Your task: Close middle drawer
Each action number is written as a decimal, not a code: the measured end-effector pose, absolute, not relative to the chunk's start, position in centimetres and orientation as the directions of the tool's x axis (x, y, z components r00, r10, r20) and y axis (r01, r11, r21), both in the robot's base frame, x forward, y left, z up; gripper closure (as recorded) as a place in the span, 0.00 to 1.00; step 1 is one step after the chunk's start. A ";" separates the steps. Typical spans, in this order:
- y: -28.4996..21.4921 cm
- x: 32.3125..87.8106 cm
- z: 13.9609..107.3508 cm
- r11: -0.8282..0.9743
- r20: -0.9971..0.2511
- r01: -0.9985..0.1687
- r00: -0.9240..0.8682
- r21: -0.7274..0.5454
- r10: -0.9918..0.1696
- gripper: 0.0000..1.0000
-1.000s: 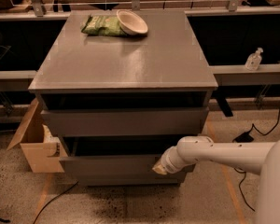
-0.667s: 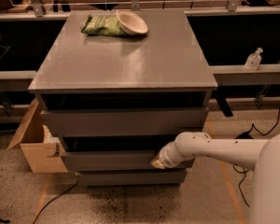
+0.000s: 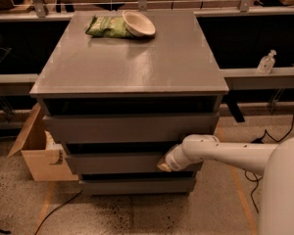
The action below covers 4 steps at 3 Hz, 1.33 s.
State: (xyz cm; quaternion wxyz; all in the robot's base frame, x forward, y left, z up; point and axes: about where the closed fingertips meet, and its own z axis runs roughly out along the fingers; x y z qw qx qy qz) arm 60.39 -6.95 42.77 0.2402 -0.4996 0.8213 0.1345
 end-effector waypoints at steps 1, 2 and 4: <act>-7.9 58.8 42.1 0.484 -0.519 -0.875 -0.416 0.004 -0.746 1.00; -10.2 56.6 41.5 0.539 -0.493 -0.842 -0.481 0.028 -0.725 1.00; -16.1 54.4 41.5 0.678 -0.423 -0.733 -0.632 0.053 -0.650 1.00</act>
Offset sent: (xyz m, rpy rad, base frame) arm -0.0666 -0.0652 -0.0179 -0.0302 0.1064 -0.1752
